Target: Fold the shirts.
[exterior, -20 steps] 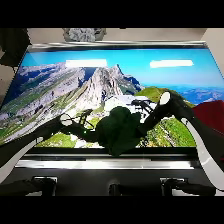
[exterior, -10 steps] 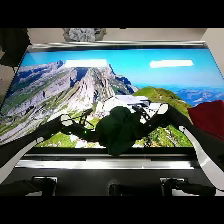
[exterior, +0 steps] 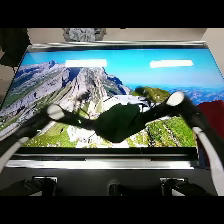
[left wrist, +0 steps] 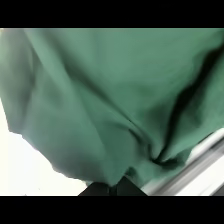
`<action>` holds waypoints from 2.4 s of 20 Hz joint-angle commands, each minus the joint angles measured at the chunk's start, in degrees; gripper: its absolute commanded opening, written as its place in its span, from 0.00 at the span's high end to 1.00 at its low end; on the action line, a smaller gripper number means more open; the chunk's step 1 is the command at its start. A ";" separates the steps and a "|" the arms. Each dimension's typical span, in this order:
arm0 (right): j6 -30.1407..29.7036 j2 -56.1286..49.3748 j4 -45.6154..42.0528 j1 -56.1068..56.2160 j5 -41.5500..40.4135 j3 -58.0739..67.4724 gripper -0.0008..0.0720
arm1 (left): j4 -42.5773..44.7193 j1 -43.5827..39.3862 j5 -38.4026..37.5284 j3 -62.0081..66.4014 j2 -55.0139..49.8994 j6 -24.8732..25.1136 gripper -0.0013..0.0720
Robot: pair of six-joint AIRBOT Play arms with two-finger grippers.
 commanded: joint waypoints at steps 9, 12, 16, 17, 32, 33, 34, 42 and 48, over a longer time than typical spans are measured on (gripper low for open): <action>8.31 31.89 -25.42 -0.04 -20.92 36.00 0.93 | 8.09 11.96 -0.35 56.63 18.91 -8.31 0.94; 9.46 32.00 -25.88 -0.04 -15.28 36.00 0.93 | 5.66 11.21 -0.90 56.54 19.17 -8.31 0.94; 14.29 28.65 -32.00 -0.04 -0.90 36.00 0.93 | 14.21 11.23 -3.93 51.36 17.64 -8.46 0.94; 15.45 26.47 -32.22 -0.04 7.58 35.93 0.93 | 16.61 11.23 -5.79 49.27 16.50 -8.52 0.94; 20.02 -16.22 -9.70 0.00 -33.00 7.78 0.93 | 23.78 11.52 3.67 30.49 -22.47 -9.07 0.93; 20.00 -17.70 -7.50 0.00 -32.33 7.78 0.93 | 23.76 11.52 1.77 30.49 -23.43 -11.21 0.85; 19.98 -18.21 -6.05 0.00 -31.45 7.78 0.88 | 23.78 11.54 -0.11 30.49 -23.80 -12.70 0.59; 8.68 -11.17 -7.85 -19.12 0.28 12.55 0.23 | 15.45 30.71 -27.47 26.69 -17.92 -10.34 0.14; 4.55 -11.43 -8.22 -22.40 10.01 4.22 0.15 | 2.14 45.05 -18.86 -11.26 -1.38 0.09 0.16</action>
